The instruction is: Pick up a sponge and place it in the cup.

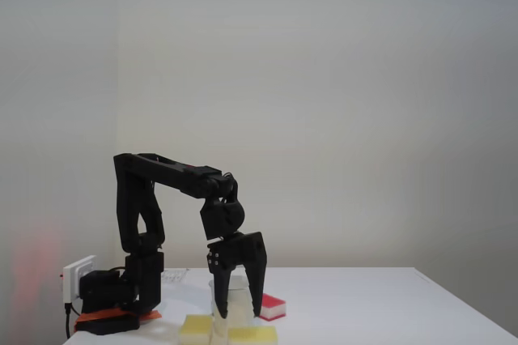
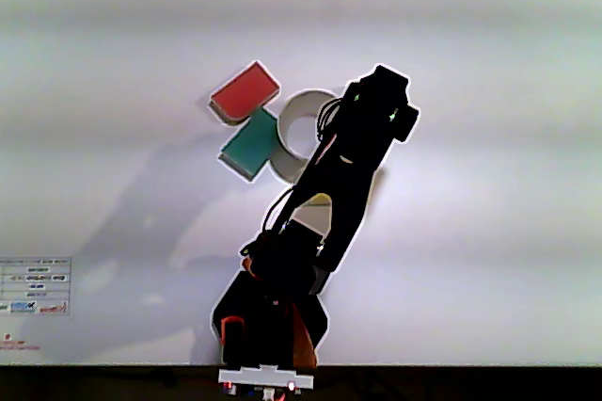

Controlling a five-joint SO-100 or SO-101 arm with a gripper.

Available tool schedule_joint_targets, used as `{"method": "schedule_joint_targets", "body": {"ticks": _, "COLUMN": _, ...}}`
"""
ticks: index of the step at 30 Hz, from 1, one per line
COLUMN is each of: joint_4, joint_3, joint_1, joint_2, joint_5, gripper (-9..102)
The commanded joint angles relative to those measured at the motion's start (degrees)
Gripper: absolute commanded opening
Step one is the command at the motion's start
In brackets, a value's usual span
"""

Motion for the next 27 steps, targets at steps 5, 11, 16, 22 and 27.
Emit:
{"method": "schedule_joint_targets", "body": {"ticks": 5, "joint_4": -3.34, "joint_3": -0.88, "joint_1": 1.05, "joint_2": -1.14, "joint_5": -0.62, "gripper": 31}}
{"method": "schedule_joint_targets", "body": {"ticks": 11, "joint_4": -5.45, "joint_3": -6.15, "joint_1": 2.2, "joint_2": -9.05, "joint_5": -0.26, "gripper": 32}}
{"method": "schedule_joint_targets", "body": {"ticks": 16, "joint_4": -6.15, "joint_3": -10.37, "joint_1": 2.37, "joint_2": -14.33, "joint_5": 0.88, "gripper": 32}}
{"method": "schedule_joint_targets", "body": {"ticks": 22, "joint_4": -7.12, "joint_3": -13.27, "joint_1": 1.85, "joint_2": -17.93, "joint_5": 1.67, "gripper": 32}}
{"method": "schedule_joint_targets", "body": {"ticks": 27, "joint_4": -8.53, "joint_3": -13.8, "joint_1": 1.41, "joint_2": -19.51, "joint_5": 1.85, "gripper": 31}}
